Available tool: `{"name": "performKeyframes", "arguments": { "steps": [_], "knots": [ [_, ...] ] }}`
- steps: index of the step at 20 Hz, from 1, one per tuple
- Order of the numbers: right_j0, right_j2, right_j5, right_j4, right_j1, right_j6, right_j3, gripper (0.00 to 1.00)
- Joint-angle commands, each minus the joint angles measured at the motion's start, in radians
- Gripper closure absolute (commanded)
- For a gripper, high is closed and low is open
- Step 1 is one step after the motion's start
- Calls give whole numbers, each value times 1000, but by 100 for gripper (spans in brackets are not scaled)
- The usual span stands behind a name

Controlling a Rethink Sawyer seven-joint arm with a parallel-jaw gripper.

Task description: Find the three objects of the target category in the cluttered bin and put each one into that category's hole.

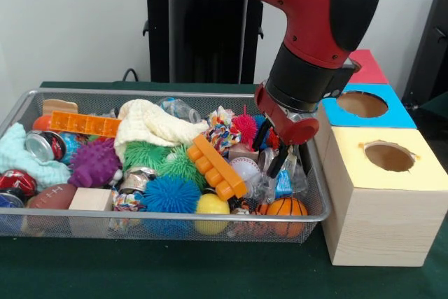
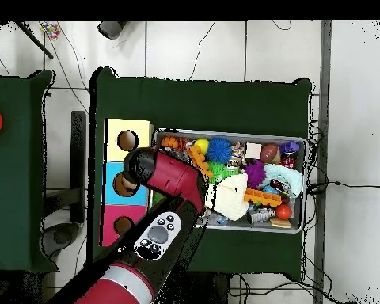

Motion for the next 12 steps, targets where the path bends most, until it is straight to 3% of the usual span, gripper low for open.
{"name": "performKeyframes", "arguments": {
  "steps": [1,9,12],
  "knots": [
    [-52,81,51,38,77,231,-141,0],
    [-35,66,97,40,5,255,-111,0],
    [-21,67,100,48,15,279,-119,0]
  ]
}}
